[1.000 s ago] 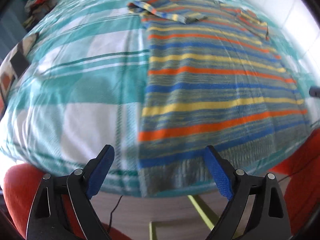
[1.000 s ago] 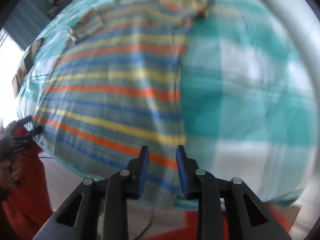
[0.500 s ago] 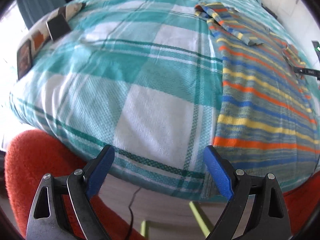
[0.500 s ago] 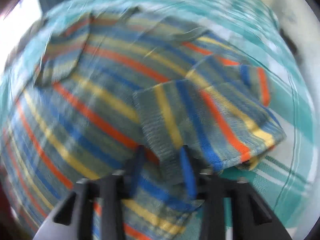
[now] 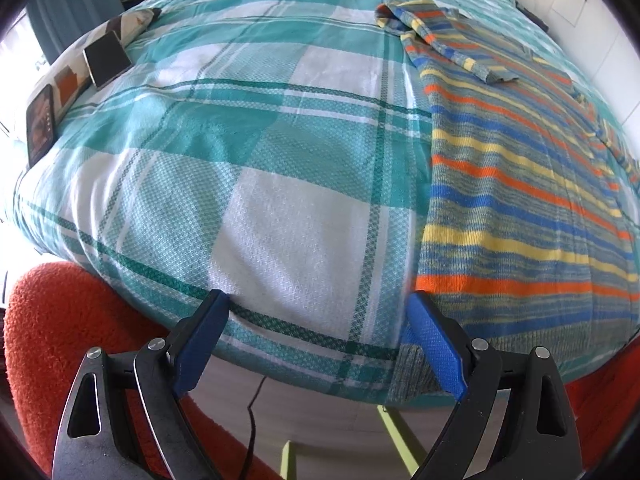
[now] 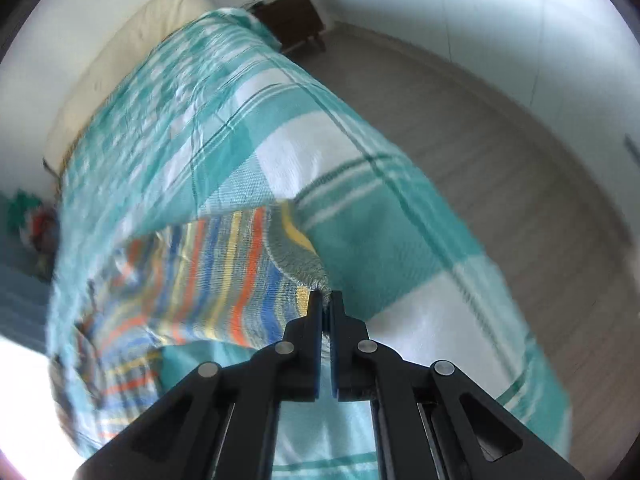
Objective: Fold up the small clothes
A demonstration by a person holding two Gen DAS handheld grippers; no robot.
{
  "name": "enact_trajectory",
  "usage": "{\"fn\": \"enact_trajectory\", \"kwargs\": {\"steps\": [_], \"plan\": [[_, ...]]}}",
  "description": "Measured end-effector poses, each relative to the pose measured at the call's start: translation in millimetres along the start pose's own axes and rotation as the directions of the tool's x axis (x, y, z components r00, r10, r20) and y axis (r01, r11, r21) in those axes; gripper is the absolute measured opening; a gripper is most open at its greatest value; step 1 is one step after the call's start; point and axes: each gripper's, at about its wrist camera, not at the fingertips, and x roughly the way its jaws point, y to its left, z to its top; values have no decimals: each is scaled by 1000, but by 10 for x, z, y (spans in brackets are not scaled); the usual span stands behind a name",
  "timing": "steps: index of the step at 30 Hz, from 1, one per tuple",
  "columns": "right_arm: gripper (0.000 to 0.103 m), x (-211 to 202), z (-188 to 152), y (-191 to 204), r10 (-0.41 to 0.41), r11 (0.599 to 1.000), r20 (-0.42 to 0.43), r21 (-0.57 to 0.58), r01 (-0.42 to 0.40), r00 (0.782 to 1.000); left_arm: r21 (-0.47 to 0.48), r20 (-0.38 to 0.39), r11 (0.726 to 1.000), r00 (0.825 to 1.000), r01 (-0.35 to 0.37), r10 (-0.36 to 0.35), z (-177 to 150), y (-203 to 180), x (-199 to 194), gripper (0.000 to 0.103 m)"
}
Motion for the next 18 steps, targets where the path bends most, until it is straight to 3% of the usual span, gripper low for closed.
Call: {"fn": "enact_trajectory", "kwargs": {"steps": [2,5,10,14,16,18], "plan": [[3,-4,-13,-60,-5,998,4,60,5,1000,0,-1,1000,1000,-6,6,-20,0,-14,92],[2,48,-110,-218,-98,988,-37,115,102,994,-4,-4,1000,1000,-8,8,-39,8,-1,92],[2,27,-269,-95,-163,981,-46,96,167,986,14,-5,1000,1000,-24,24,-68,-13,12,92],[8,40,-275,-156,-40,990,-44,134,46,998,8,-11,1000,1000,-18,19,-73,3,19,92],[45,28,-293,-167,7,991,-26,137,-3,1000,3,-17,1000,1000,-15,15,-66,11,31,92],[61,51,-262,-158,72,986,2,152,-72,997,0,-22,1000,1000,-16,16,-60,10,43,92]]}}
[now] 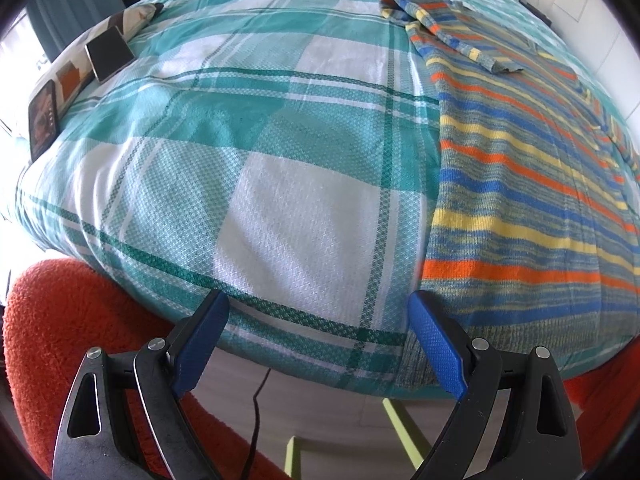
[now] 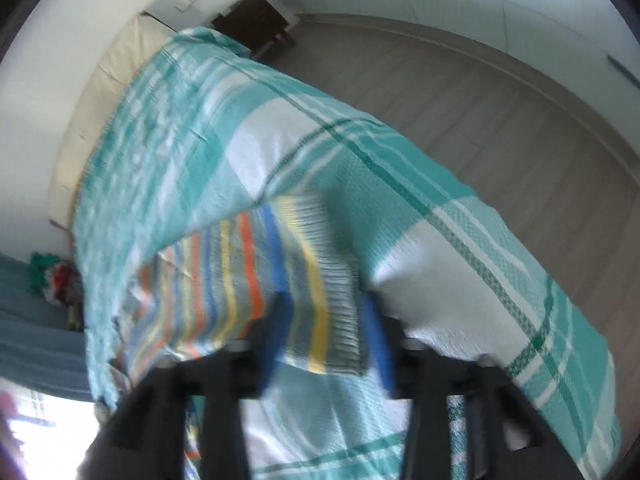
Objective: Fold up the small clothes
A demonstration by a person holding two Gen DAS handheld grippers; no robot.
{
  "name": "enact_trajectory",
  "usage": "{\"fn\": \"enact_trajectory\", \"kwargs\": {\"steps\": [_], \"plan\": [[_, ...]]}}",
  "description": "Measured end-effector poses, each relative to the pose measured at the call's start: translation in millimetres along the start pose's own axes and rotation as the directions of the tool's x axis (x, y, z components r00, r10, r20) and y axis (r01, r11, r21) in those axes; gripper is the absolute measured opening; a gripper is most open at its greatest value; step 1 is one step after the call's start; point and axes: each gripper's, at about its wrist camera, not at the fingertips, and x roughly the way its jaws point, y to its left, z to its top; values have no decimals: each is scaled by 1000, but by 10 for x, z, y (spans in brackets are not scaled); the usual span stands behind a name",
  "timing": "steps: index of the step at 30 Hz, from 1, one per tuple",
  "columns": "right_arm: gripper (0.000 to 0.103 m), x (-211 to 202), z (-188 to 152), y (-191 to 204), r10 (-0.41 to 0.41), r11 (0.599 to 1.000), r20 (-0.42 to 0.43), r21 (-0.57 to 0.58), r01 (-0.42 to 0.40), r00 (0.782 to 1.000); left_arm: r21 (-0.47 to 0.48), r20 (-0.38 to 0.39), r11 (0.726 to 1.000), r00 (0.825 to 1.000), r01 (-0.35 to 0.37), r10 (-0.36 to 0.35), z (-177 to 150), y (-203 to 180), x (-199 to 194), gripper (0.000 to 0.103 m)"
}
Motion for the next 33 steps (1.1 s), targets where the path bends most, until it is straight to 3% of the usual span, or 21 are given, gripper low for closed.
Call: {"fn": "enact_trajectory", "kwargs": {"steps": [3,4,6,10,14,15,16,18,20,22,24,26,28,30,32,33], "plan": [[62,81,110,26,20,1000,9,2,-20,1000,2,-7,1000,1000,-8,8,18,-10,25,92],[44,149,146,47,12,1000,9,-1,-12,1000,2,-8,1000,1000,-11,11,22,-13,29,92],[1,245,189,68,-94,995,20,-28,94,995,1,-9,1000,1000,-13,13,23,-13,30,92],[1,155,175,16,-186,982,103,-15,189,977,-5,-8,1000,1000,-13,13,15,-5,27,92],[2,126,136,106,-214,974,111,-57,221,971,3,-5,1000,1000,-16,16,21,-11,31,92],[11,62,115,123,-209,975,116,-57,217,971,2,-4,1000,1000,-14,14,21,-10,29,92],[21,-43,70,147,-196,977,133,-54,204,972,1,-3,1000,1000,-13,13,14,-10,24,92],[30,-267,-80,184,-146,985,158,-66,158,976,-2,-2,1000,1000,-10,10,10,-7,28,92],[30,-358,-274,154,-71,997,114,-22,73,991,-3,-1,1000,1000,-10,10,6,-5,35,92],[30,-249,-456,10,20,994,31,104,-23,999,-1,-4,1000,1000,-10,10,13,-8,50,93],[30,-35,-573,-131,57,975,-10,214,-54,998,-2,-6,1000,1000,-8,8,18,-8,54,93],[27,82,-595,-241,90,956,76,272,-107,993,-5,-6,1000,1000,-2,2,12,6,43,93],[5,121,-580,-315,103,942,148,302,-144,984,-13,-10,1000,1000,1,-1,-5,40,31,93],[4,57,-575,-255,-14,964,186,264,-36,982,-26,-15,1000,1000,2,-3,-22,95,22,93],[4,-39,-577,-114,-155,977,218,181,116,963,-44,-16,999,1000,5,-6,-34,151,15,93],[4,-53,-581,-81,-185,975,227,162,150,956,-52,-17,999,1000,6,-7,-34,172,19,93]]}}
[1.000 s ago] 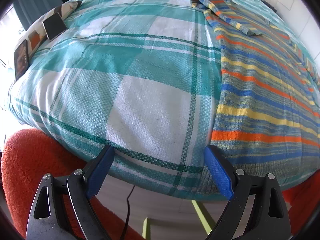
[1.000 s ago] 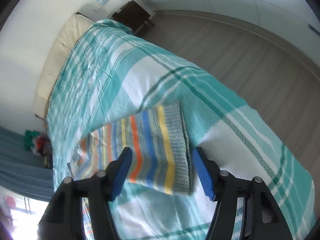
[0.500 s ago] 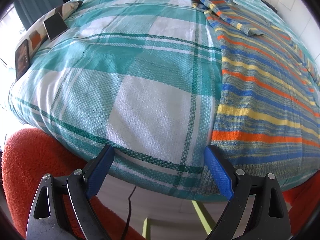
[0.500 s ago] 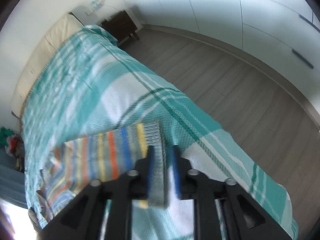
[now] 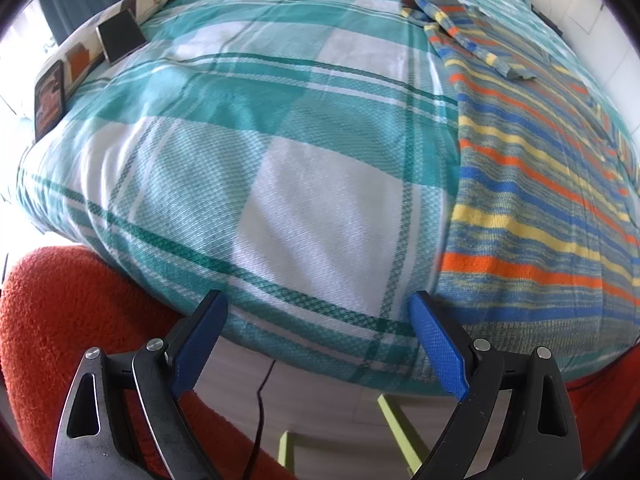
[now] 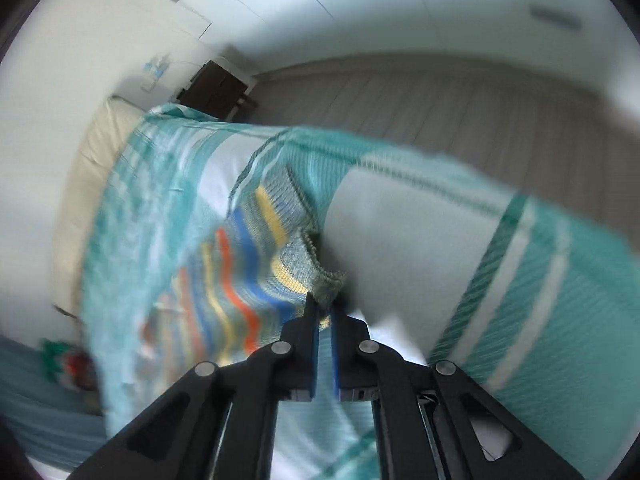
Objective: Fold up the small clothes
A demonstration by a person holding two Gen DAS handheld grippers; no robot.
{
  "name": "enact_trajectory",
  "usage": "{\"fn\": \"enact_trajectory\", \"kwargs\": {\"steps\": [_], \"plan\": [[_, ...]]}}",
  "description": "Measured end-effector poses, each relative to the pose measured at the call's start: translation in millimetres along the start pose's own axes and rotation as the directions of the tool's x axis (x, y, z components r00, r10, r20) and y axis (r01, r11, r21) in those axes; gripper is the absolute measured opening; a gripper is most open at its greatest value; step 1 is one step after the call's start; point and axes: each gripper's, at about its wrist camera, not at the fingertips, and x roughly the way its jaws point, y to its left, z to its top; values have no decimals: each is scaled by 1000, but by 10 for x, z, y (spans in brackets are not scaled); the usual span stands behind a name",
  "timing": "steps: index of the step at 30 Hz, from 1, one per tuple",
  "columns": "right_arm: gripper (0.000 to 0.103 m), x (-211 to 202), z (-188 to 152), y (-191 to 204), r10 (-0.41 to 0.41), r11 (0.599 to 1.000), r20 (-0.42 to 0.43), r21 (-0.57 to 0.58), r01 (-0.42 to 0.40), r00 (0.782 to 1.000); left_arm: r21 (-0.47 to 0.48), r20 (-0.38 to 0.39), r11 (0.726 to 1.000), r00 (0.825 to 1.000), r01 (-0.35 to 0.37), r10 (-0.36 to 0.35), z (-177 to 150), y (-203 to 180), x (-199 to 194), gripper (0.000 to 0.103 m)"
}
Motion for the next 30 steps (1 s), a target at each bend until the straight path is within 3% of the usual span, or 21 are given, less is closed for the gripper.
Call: {"fn": "enact_trajectory", "kwargs": {"steps": [6,8,10,13,15,17,20,25,26,28,30], "plan": [[7,60,-19,132,-60,992,-16,-112,58,998,28,-8,999,1000,-20,20,36,-20,-45,90],[21,-15,-34,208,-53,986,-28,-161,48,998,72,25,997,1000,-20,18,100,-69,-236,88],[52,-213,-75,217,-34,978,-23,-205,28,999,149,114,988,993,-37,19,175,-144,-553,89],[58,-608,-240,280,-62,936,47,-344,75,997,256,217,965,976,-52,-5,427,-325,-923,95],[59,-800,-432,325,-31,905,39,-422,45,999,319,266,948,961,-11,-78,695,-523,-1122,97],[59,-960,-675,409,17,869,6,-494,-12,1000,390,285,920,943,48,-171,982,-778,-1201,101],[59,-1173,-1176,541,105,810,-73,-572,-128,992,527,203,836,932,155,-301,1387,-1304,-1031,102],[59,-1258,-1994,638,152,732,-203,-635,-248,967,668,182,742,953,61,-243,1769,-2082,-241,95],[59,-1245,-2120,638,152,721,-219,-642,-260,964,684,170,728,959,49,-224,1807,-2163,-75,90],[59,-1208,-2379,621,132,693,-250,-669,-270,959,713,118,700,978,38,-173,1829,-2240,255,68],[59,-1136,-2497,614,101,674,-270,-689,-265,958,735,38,675,990,64,-136,1792,-2181,476,56]]}}
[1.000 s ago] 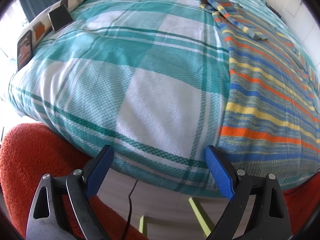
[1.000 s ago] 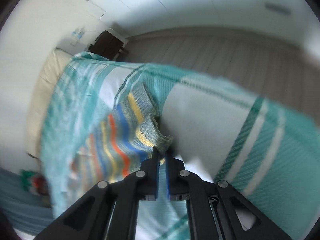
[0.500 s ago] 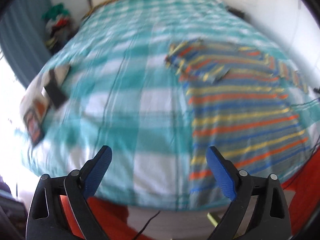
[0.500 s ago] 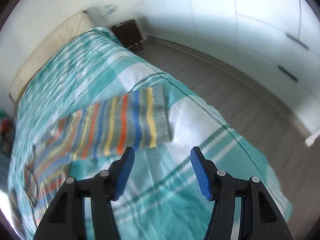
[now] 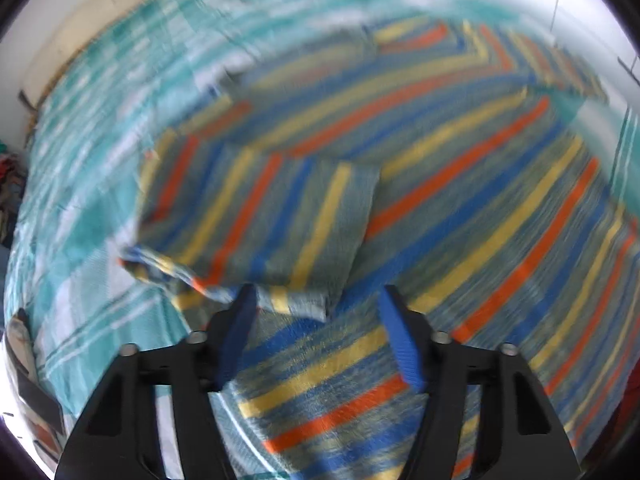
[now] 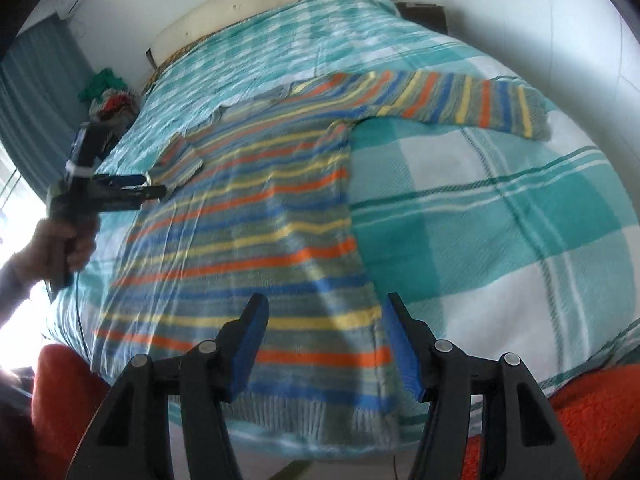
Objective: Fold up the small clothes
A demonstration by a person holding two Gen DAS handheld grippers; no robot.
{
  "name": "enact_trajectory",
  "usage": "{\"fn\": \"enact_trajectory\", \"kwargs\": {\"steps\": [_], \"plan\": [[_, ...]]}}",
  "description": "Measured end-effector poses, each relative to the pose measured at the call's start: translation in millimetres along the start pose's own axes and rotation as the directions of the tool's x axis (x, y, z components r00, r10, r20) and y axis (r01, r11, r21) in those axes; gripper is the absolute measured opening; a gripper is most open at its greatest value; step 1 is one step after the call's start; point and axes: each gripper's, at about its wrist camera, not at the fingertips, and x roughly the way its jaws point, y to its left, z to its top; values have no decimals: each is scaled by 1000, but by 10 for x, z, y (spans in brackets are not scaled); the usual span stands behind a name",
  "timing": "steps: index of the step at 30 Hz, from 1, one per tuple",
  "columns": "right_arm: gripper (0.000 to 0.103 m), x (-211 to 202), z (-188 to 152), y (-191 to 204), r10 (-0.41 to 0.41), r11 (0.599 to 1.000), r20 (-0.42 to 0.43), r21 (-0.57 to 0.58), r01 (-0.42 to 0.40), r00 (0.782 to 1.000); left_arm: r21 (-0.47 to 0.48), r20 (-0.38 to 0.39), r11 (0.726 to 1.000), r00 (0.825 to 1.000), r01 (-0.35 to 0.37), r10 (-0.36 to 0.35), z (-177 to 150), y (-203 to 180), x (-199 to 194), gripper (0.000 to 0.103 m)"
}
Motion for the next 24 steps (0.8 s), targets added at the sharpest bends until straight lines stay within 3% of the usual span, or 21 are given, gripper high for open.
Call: {"fn": "enact_trajectory", "kwargs": {"steps": [3,5,6,8,10,12,14,17,19,20,22,24], "plan": [[59,-23,-6,12,-10,1000,11,-23,10,1000,17,-36,998,997,62,-61,-174,73,-80,53],[59,-46,-1,-37,-13,1000,21,-14,13,1000,51,-35,997,998,60,-58,-219,70,-251,53],[59,-37,0,-68,-12,1000,19,-4,12,1000,61,-9,997,999,41,-40,-208,41,-340,58],[59,-19,7,-123,-6,1000,14,20,5,1000,66,60,998,998,13,-17,-99,-23,-495,76],[59,-6,5,-160,8,999,7,50,-8,1000,103,127,995,992,-12,-1,45,-163,-519,84],[59,-10,10,-183,11,997,9,72,-12,1000,187,93,981,995,-58,41,132,-317,-297,82],[59,-55,5,-186,8,997,23,78,-10,1000,234,13,968,996,-87,87,152,-329,-5,67],[59,-101,-21,-166,2,997,33,72,-5,999,61,-26,998,999,32,-31,210,-50,62,54],[59,-94,-28,-160,-6,998,32,66,4,999,-74,-38,994,996,79,-82,237,181,37,4],[59,-81,-23,-165,-8,998,29,67,6,1000,-136,-35,987,995,85,-91,247,316,-6,4],[59,-65,-10,-169,-5,997,28,73,3,1000,-290,45,949,992,124,-116,236,658,-224,3],[59,-75,-3,-162,-1,997,35,76,-2,999,-498,172,846,978,187,-115,125,1195,-538,3]]}}
